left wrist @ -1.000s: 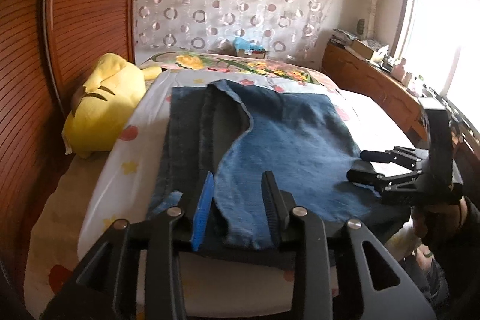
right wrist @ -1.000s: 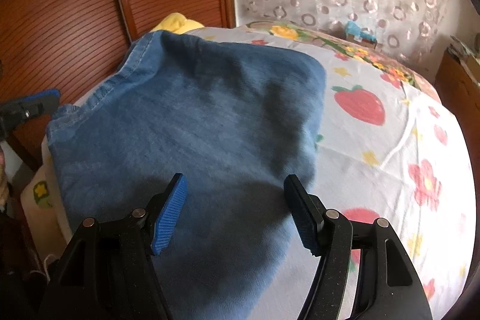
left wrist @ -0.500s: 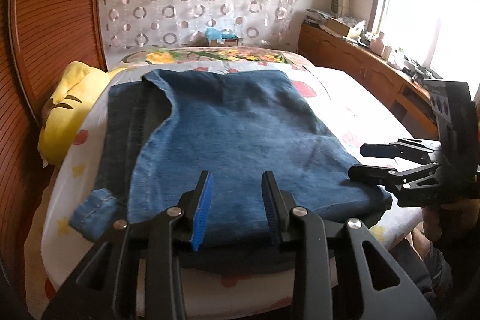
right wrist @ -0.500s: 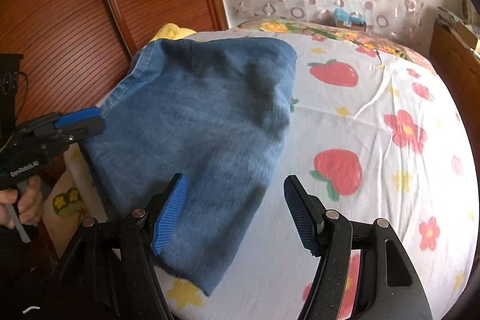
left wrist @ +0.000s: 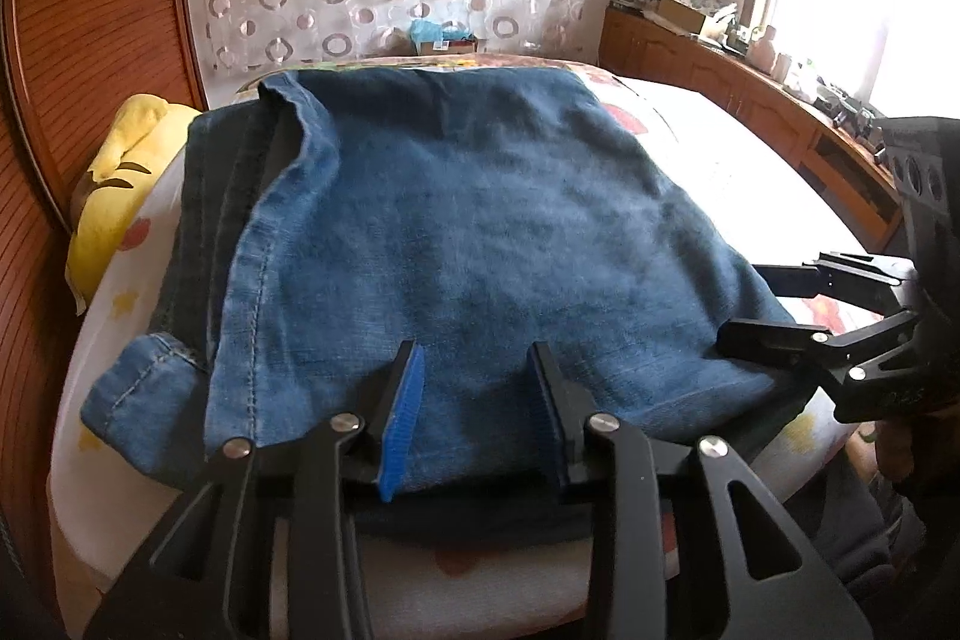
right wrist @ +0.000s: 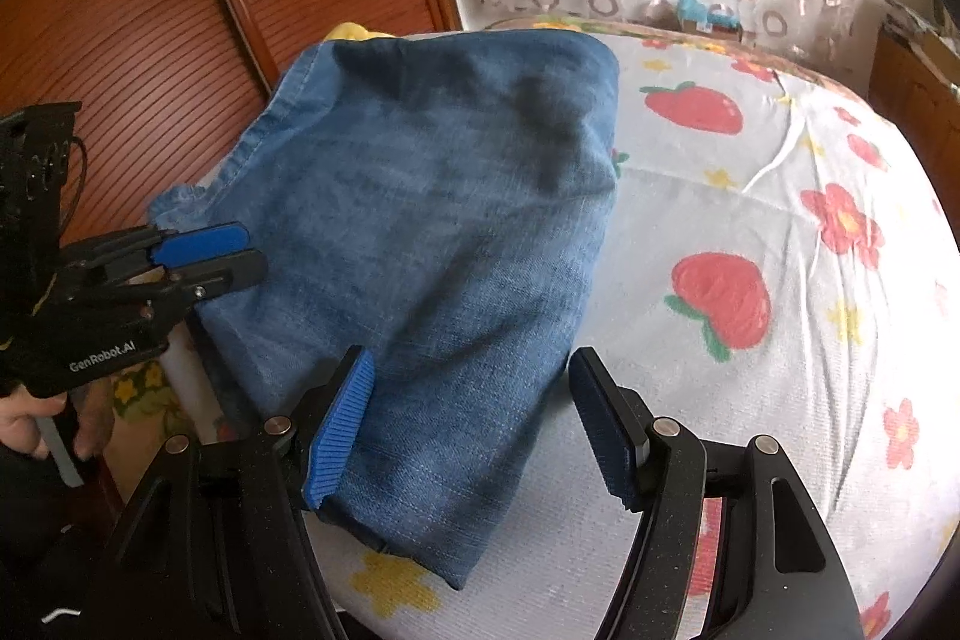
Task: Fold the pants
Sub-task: 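Grasp the jeans stack end with the right tool and fold it over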
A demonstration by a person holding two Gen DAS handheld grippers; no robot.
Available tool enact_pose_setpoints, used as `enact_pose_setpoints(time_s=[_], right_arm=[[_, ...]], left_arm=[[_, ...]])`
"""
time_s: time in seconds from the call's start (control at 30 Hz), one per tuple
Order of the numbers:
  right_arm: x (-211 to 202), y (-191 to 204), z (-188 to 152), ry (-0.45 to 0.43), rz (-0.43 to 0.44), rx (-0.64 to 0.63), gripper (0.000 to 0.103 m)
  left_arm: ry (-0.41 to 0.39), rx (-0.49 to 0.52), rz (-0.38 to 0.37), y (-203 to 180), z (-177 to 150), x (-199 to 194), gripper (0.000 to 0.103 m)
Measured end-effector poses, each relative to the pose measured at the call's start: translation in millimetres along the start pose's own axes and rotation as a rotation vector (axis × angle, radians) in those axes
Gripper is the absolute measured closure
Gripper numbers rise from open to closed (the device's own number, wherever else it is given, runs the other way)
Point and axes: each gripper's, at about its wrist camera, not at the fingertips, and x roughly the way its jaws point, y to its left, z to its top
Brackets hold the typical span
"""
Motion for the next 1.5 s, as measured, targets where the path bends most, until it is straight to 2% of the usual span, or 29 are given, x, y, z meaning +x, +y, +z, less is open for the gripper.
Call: enact_pose_setpoints(time_s=[0.1, 0.2, 0.27, 0.33, 0.43, 0.63, 0.73, 0.83, 1.0, 1.3, 1.5], right_arm=[[-1, 1, -1, -0.003, 0.001, -0.002, 0.038], [0, 4, -1, 0.001, 0.019, -0.012, 0.052], [-1, 5, 0, -0.003, 0.034, -0.014, 0.072], [-4, 4, 3, -0.015, 0.052, -0.004, 0.083], [-15, 6, 11, -0.051, 0.077, -0.001, 0.092], [-43, 28, 36, -0.136, 0.106, -0.042, 0.094], [-52, 39, 49, -0.169, 0.128, -0.058, 0.095], [-57, 52, 64, -0.194, 0.145, -0.083, 0.095], [-52, 80, 90, -0.218, 0.189, -0.142, 0.095], [-8, 150, 123, -0.186, 0.288, -0.241, 0.096], [38, 180, 119, -0.090, 0.340, -0.258, 0.096]], left_arm=[[-0.018, 0.015, 0.014, -5, -4, 0, 0.061], [-0.031, 0.008, 0.015, -5, -6, 0, 0.060], [-0.037, 0.001, 0.009, -4, -7, 0, 0.060], [-0.043, 0.001, 0.005, -4, -8, -1, 0.059], [-0.040, 0.002, -0.004, -4, -9, -2, 0.059], [-0.003, 0.013, -0.042, 4, -3, -17, 0.059], [-0.026, -0.015, -0.023, 22, 0, -27, 0.059], [-0.043, -0.092, 0.000, 52, 2, -38, 0.059], [-0.068, -0.153, 0.037, 84, -6, -56, 0.059], [-0.123, -0.208, 0.109, 123, -12, -91, 0.059], [-0.142, -0.220, 0.181, 147, -17, -107, 0.059]])
